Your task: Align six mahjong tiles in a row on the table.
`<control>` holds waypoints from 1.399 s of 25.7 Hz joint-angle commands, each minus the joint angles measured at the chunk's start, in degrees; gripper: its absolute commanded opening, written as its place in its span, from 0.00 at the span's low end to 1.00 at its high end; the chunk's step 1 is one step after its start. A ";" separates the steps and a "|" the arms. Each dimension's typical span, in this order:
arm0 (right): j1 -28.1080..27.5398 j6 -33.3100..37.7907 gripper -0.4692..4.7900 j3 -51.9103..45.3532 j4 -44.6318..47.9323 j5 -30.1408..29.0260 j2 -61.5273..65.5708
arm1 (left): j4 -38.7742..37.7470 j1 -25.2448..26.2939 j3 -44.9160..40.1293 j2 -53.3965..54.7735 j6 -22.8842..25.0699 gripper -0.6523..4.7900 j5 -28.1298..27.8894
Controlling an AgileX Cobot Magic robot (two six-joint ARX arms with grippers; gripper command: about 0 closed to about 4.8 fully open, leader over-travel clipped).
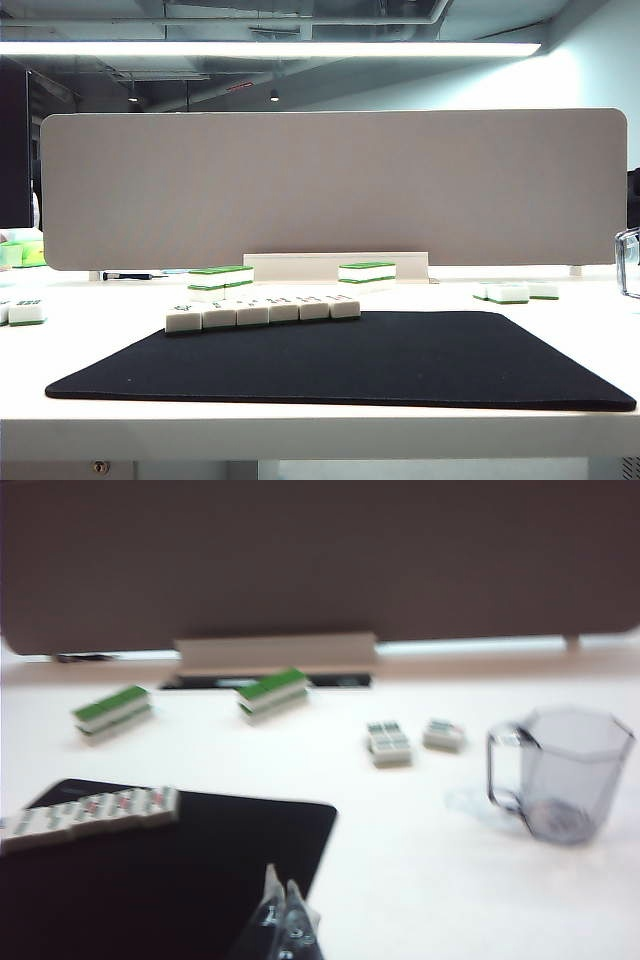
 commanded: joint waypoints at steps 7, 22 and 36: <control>-0.02 6.27 0.09 -11.02 9.55 6.82 -0.50 | -0.44 0.07 -0.07 0.00 0.02 0.15 0.39; -0.02 14.56 0.09 -22.43 15.91 23.96 -0.52 | -0.44 0.07 -0.07 0.00 0.02 0.15 0.42; -0.02 2.95 0.09 -22.43 15.58 23.28 -0.52 | -0.44 0.07 -0.07 0.00 0.02 0.15 0.42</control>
